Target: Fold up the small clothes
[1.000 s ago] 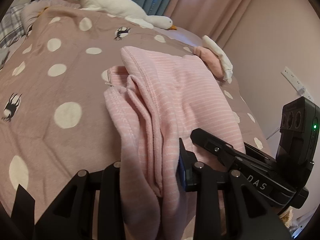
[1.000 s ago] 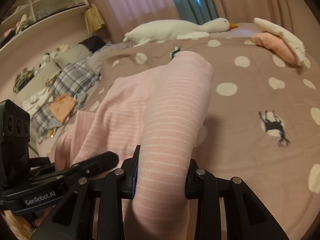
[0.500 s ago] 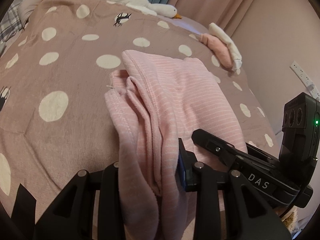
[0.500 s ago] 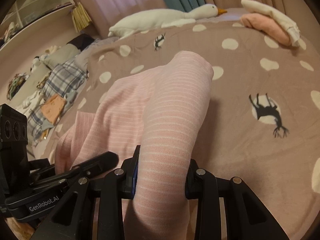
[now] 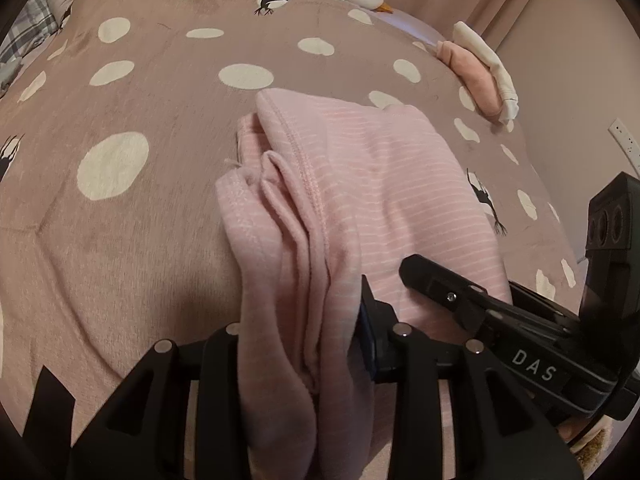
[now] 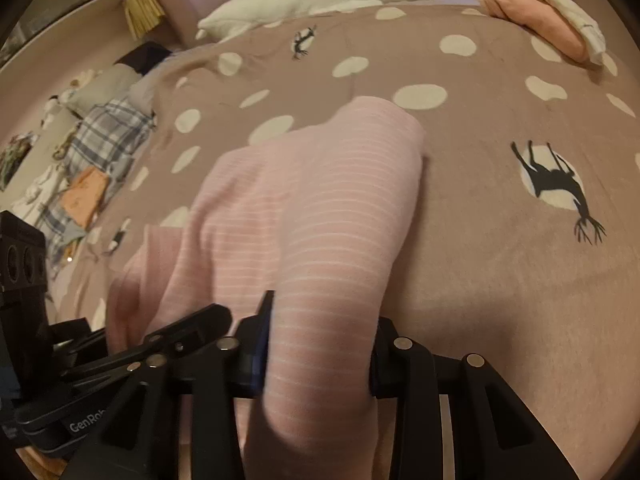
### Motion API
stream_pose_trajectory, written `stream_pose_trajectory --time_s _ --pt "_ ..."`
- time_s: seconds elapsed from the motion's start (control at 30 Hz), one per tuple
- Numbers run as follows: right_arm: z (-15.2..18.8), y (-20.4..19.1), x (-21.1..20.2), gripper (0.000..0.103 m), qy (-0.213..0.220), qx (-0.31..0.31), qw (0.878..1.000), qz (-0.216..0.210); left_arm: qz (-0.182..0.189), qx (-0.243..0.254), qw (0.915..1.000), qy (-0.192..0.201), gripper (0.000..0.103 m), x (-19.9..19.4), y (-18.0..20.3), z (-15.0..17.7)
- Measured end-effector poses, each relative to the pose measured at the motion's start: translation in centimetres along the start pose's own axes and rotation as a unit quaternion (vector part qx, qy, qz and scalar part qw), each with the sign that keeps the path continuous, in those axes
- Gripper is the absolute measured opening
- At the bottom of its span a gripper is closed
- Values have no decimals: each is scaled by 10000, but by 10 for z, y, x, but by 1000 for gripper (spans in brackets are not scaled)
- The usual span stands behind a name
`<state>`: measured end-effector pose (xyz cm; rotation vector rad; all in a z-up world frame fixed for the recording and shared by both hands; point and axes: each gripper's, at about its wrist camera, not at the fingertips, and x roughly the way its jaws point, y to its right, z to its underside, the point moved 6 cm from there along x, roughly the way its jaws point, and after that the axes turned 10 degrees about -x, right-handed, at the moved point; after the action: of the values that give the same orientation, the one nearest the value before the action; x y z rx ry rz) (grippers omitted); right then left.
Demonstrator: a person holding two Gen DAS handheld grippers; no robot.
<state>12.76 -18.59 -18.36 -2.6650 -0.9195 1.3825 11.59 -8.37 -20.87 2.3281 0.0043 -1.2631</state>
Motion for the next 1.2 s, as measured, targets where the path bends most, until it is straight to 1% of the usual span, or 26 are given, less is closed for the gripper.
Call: stream_pose_trajectory --time_s 0.1,0.23,0.3,0.37,0.43,0.5,0.53,0.57,0.6,0.63,0.7,0.77,0.8,0.87,1.0,1.07,1.1,1.2 --pt "2 2 -2 39 -29 46 10000 42 -49 0 10000 8 40 -2 -2 0" --pt "2 1 -6 42 -66 45 9998 175 -86 -6 10000 29 41 -8 -3 1" --pt "2 1 -9 42 -75 45 9997 238 -121 7 9999 53 44 -13 -4 2" --pt "2 2 -15 45 -67 72 9995 308 -160 44 9998 134 44 -21 -5 1" --pt "0 2 -23 46 3 61 9991 421 -197 92 9994 256 46 -31 -5 -1" --pt "-1 2 -33 50 130 51 9986 505 -213 133 9989 405 53 -43 -5 -2" --pt "-3 2 -41 56 230 48 9984 519 -191 160 9983 522 55 -52 -4 -4" --pt "-5 0 -49 61 348 47 9981 505 -175 181 9979 594 61 -59 -3 -5" --pt "-6 -1 -55 63 443 52 9978 486 -149 211 9973 690 67 -67 -1 -6" --pt "-9 -3 -65 66 594 53 9972 459 -109 236 9965 791 71 -76 1 -8" --pt "-12 -8 -80 70 804 20 9958 431 -27 264 9949 969 87 -93 4 -9" --pt "-15 -15 -98 78 1075 -82 9934 395 91 273 9925 1191 92 -111 9 -10" --pt "-17 -17 -103 80 1163 -127 9924 391 134 286 9917 1246 96 -117 11 -11" --pt "-19 -24 -117 91 1359 -225 9895 443 199 320 9904 1328 102 -128 14 -9" --pt "-20 -33 -133 96 1538 -405 9846 731 229 439 9874 1503 103 -147 20 -5" --pt "-19 -36 -138 102 1584 -500 9815 949 236 472 9857 1598 103 -156 20 -3" --pt "-19 -38 -140 102 1602 -553 9798 1065 251 478 9849 1647 103 -159 20 -3" --pt "-16 -40 -143 102 1622 -585 9773 1233 205 483 9836 1727 103 -166 17 -2"
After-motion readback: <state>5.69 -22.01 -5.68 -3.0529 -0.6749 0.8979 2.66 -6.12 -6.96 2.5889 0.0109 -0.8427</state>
